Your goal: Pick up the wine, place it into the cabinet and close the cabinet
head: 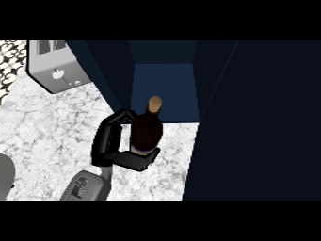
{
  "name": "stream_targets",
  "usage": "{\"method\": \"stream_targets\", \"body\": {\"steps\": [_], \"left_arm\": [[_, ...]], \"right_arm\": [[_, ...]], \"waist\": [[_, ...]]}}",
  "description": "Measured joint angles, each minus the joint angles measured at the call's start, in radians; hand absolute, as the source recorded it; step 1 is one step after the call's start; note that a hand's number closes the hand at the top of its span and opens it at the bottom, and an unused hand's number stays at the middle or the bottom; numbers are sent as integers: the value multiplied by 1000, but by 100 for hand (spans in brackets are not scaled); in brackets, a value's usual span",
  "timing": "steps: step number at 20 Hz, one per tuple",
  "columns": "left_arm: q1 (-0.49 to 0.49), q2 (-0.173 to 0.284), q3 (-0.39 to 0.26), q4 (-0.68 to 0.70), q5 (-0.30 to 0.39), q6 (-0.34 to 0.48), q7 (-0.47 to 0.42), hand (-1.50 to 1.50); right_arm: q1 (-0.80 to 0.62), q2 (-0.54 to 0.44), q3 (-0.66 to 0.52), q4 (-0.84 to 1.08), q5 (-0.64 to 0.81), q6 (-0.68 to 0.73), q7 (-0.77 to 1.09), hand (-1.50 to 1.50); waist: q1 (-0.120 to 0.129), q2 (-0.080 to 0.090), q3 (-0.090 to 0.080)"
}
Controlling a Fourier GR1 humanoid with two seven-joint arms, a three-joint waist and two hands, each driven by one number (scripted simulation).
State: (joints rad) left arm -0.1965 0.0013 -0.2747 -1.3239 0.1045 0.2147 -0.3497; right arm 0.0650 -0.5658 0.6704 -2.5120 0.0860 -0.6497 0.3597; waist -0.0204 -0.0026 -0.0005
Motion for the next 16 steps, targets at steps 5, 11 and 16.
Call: {"method": "stream_targets", "body": {"steps": [5, 11, 16], "left_arm": [[-118, -1, 35, 105, 5, 8, 10, 150], [-245, -1, 45, 242, 38, 31, 18, 150], [-359, -1, 21, 361, 112, 68, -7, 150]], "right_arm": [[8, -1, -1, 1, -7, 7, -13, -150], [40, -19, -16, -2, -17, 23, -58, -150], [54, -9, -22, 3, -28, 37, -97, -150]], "waist": [[-2, 1, 0], [-12, 2, 0], [-18, 4, 0]]}}
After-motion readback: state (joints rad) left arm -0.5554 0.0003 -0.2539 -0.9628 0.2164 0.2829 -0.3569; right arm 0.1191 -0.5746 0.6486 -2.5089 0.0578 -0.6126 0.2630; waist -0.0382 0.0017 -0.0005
